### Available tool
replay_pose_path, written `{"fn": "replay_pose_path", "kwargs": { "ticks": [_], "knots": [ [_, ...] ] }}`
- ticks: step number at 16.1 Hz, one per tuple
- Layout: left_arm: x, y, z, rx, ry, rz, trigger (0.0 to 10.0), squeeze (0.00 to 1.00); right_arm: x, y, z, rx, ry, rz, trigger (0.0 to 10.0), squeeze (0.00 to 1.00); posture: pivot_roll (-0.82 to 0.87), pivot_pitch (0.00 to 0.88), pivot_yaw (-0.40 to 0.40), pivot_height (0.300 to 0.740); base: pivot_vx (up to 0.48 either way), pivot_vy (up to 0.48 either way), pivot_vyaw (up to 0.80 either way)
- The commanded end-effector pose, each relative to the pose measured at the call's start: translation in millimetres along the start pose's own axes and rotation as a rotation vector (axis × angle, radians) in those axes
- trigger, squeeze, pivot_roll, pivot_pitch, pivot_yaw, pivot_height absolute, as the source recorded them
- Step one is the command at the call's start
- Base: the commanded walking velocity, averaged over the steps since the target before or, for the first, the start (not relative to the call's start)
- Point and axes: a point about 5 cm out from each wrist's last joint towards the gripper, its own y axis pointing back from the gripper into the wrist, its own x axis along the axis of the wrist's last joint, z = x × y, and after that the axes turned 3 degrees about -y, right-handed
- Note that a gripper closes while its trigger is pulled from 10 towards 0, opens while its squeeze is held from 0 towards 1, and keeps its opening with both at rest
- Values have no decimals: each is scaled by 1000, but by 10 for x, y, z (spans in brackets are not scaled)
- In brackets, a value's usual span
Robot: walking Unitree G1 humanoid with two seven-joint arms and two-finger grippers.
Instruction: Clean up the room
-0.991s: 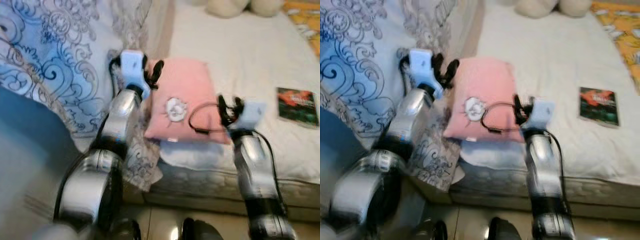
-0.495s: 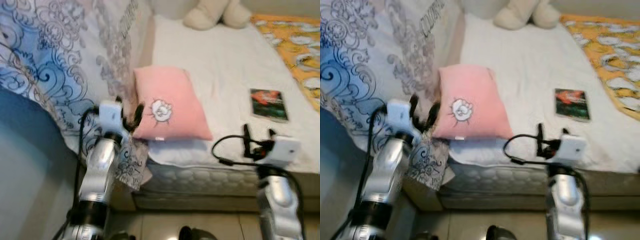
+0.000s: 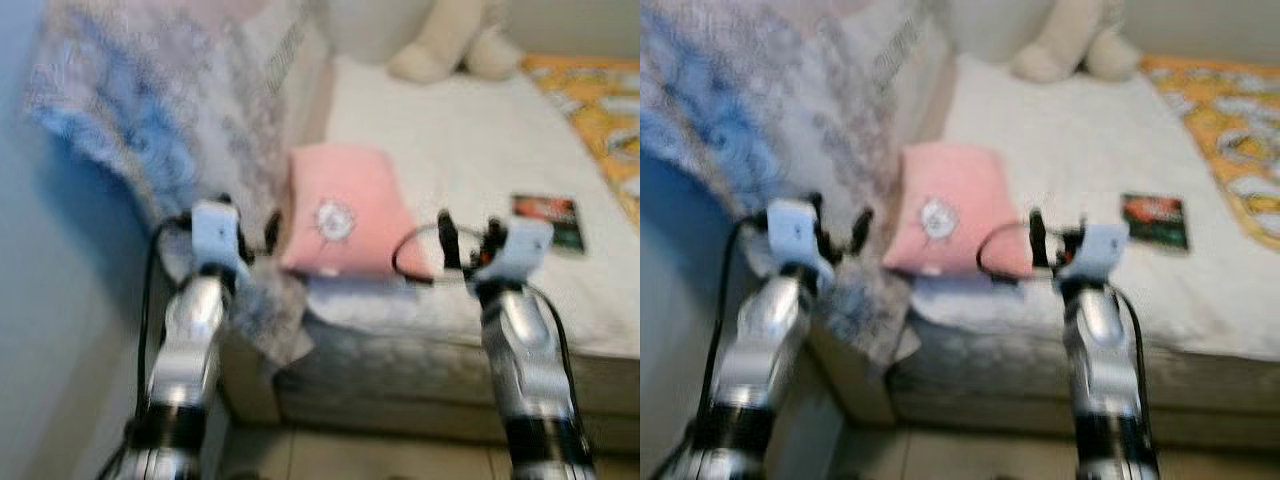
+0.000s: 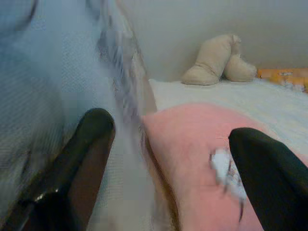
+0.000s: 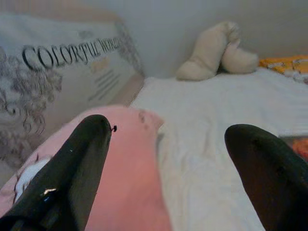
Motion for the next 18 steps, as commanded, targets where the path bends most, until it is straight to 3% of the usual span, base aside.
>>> {"fn": "replay_pose_path", "kwargs": {
  "ticks": [1,4,18],
  "knots": [
    [19,-41,47,-1,20,-3,10000,0,-2,-33,8,-4,-10,-10,10000,0,-95,0,29,740,304,-368,0],
    [-61,-46,38,6,47,-44,10000,0,-42,-36,-36,18,1,-22,10000,0,-103,0,30,740,307,-365,0],
    [-9,-148,187,-86,53,-14,10000,0,-138,38,-59,27,27,-46,10000,0,-133,0,51,740,312,-362,0]
  ]
}}
